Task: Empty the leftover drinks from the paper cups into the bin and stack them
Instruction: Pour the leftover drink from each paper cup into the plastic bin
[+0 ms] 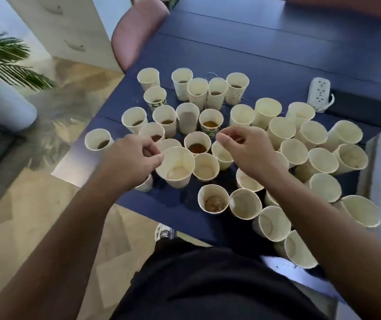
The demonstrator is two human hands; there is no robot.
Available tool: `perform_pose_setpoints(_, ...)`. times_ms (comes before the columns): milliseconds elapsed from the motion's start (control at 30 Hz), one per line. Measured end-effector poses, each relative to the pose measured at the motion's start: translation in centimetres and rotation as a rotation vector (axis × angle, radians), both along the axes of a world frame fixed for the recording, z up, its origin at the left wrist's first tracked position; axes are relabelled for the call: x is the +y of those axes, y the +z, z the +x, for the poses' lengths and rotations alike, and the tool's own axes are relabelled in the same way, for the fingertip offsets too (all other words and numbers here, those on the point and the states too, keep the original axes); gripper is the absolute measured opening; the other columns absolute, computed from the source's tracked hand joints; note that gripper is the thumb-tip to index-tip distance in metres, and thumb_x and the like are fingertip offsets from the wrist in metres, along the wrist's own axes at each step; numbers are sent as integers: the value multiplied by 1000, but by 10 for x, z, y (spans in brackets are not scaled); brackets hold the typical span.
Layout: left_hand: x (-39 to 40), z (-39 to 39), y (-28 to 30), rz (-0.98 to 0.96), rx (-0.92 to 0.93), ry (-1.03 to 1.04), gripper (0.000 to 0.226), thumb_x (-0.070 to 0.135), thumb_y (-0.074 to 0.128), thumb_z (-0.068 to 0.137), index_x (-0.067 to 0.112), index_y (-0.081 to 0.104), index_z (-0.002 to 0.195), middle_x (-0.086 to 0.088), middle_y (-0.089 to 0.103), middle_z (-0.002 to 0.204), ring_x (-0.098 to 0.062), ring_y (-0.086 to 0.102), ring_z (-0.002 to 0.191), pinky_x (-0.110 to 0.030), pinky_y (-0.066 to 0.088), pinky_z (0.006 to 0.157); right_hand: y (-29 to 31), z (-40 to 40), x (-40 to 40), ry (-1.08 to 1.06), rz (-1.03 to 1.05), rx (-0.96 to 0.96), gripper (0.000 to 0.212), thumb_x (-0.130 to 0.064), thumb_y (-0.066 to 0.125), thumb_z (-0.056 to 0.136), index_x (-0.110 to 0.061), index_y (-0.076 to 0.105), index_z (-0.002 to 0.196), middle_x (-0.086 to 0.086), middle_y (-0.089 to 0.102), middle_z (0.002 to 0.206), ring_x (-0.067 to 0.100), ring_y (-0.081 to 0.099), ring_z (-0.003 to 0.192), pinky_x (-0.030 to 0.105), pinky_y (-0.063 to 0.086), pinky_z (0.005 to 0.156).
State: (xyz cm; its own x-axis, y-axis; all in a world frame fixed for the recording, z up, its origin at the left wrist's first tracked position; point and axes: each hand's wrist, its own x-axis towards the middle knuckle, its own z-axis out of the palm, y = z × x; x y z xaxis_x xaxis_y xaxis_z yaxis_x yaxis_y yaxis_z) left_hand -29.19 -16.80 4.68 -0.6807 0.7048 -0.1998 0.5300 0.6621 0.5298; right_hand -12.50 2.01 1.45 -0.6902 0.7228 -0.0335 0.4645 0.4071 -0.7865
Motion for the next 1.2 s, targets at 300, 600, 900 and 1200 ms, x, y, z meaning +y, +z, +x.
perform_pose_setpoints(300, 11, -5, -51, -241, 126, -162, 14, 33, 66, 95, 24, 78, 95, 2, 67, 95, -14, 59, 89, -30, 46, 72, -36, -54, 26, 104, 433, -542, 38, -55, 51, 97, -24, 73, 98, 3, 66, 102, 26, 59, 102, 52, 36, 101)
perform_pose_setpoints(600, 23, 4, -85, -333, 283, -156, 28, 48, 56, 99, 35, 70, 120, 1, 64, 115, -24, 55, 114, -41, 39, 92, -52, -67, 30, 89, 415, -614, 29, -44, 54, 98, -23, 75, 97, 3, 63, 112, 27, 54, 109, 55, 27, 105)
perform_pose_setpoints(900, 15, 7, -79, 61, 189, -63, 36, 33, 64, 94, 27, 63, 130, 5, 67, 107, -23, 58, 104, -45, 42, 92, -57, -70, 30, 111, 408, -538, 26, -36, 57, 98, -20, 75, 87, 1, 62, 111, 25, 48, 115, 55, 26, 101)
perform_pose_setpoints(1200, 29, 22, -67, 146, 157, -20, 39, 33, 64, 94, 24, 59, 132, 6, 67, 110, -22, 62, 103, -48, 52, 88, -19, -60, 33, -15, 461, -302, 28, -40, 60, 93, -21, 72, 76, -4, 63, 97, 18, 50, 96, 45, 27, 92)
